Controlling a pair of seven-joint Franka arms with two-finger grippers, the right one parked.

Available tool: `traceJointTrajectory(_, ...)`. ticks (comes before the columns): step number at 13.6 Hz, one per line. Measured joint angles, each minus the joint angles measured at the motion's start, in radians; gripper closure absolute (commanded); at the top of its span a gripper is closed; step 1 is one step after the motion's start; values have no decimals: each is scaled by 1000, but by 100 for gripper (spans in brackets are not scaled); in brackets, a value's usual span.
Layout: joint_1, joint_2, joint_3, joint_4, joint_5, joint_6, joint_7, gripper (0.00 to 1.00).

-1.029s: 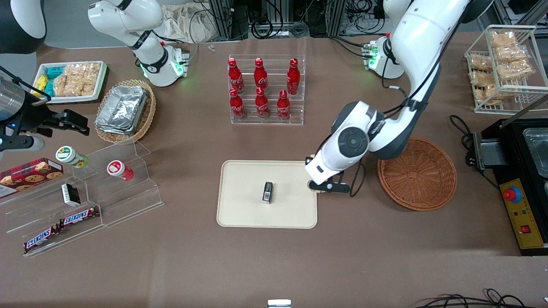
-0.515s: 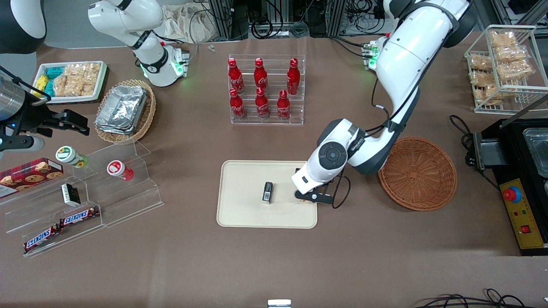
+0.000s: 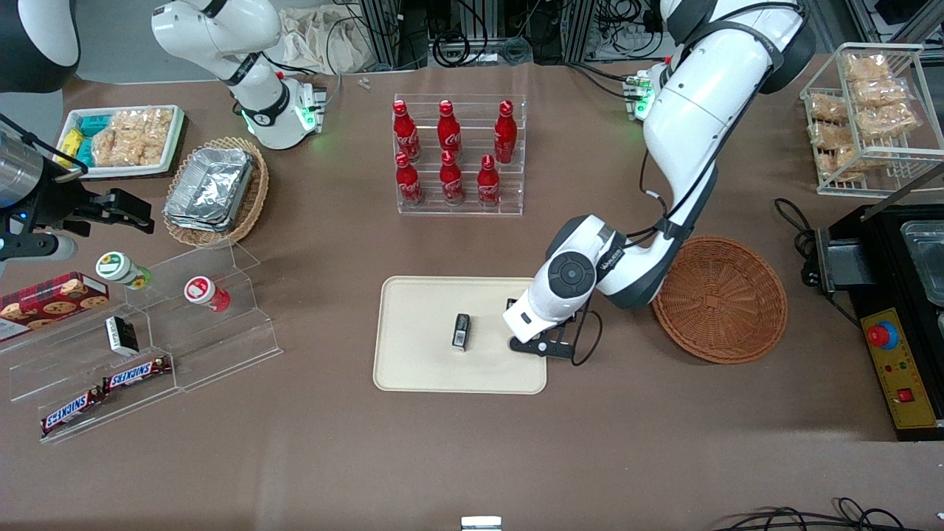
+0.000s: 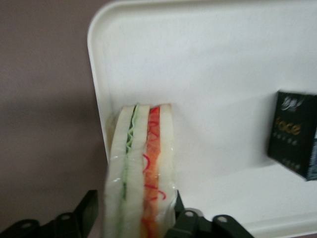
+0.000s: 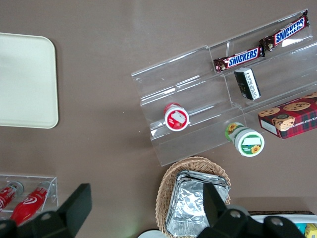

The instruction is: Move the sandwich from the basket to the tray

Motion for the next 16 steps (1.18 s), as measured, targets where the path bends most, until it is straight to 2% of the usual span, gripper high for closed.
traceJointTrajectory(2, 27, -68, 5, 28, 0, -34, -20, 1)
traceJointTrajectory(6, 150, -278, 6, 50, -2, -329, -7, 1)
traceJointTrajectory(14, 379, -565, 12, 46, -118, -716, 302, 0)
traceJointTrajectory(16, 399, -645, 54, 45, -127, -784, 368, 0)
